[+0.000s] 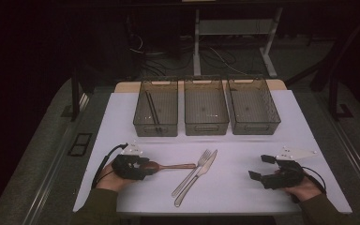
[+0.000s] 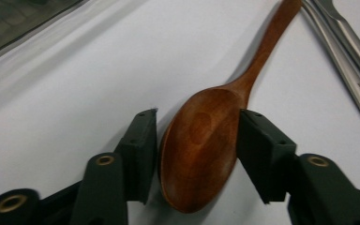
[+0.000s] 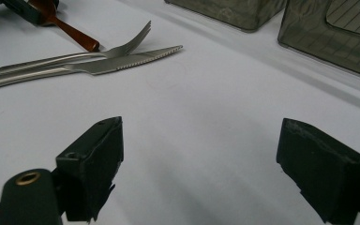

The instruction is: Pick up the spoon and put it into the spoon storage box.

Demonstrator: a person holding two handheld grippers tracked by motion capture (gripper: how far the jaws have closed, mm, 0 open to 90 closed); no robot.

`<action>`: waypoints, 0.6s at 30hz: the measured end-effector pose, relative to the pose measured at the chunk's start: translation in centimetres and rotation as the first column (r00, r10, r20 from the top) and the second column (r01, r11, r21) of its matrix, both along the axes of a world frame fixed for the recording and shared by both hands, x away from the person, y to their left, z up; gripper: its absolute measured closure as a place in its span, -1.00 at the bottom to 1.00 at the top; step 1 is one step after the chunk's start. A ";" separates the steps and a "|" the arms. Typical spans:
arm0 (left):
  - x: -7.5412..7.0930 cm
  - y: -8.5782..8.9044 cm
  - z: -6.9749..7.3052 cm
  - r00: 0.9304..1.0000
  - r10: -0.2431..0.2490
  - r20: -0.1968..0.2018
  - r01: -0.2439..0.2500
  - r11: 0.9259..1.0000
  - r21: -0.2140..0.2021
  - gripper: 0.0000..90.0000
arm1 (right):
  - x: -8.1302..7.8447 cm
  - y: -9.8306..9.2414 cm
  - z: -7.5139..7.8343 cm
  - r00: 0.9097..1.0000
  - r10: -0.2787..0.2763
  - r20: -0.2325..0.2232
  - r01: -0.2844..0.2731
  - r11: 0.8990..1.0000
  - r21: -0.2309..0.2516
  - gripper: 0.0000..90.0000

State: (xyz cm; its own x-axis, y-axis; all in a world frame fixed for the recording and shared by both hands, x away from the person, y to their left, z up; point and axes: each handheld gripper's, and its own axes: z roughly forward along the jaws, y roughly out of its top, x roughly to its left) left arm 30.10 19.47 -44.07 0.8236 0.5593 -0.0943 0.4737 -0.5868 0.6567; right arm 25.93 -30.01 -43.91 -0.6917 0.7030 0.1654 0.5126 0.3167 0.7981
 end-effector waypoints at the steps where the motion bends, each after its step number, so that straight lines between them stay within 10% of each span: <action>1: -0.1 -0.1 0.0 1.000 0.009 -0.010 -0.009 1.000 -0.007 0.14 | 0.0 0.0 0.0 1.000 -0.001 0.000 0.001 1.000 0.000 -0.66; 18: -0.7 -0.1 0.2 0.997 -0.072 0.000 0.072 0.997 0.019 0.55 | 0.0 -0.1 0.0 1.000 -0.003 -0.001 0.003 1.000 0.004 -0.66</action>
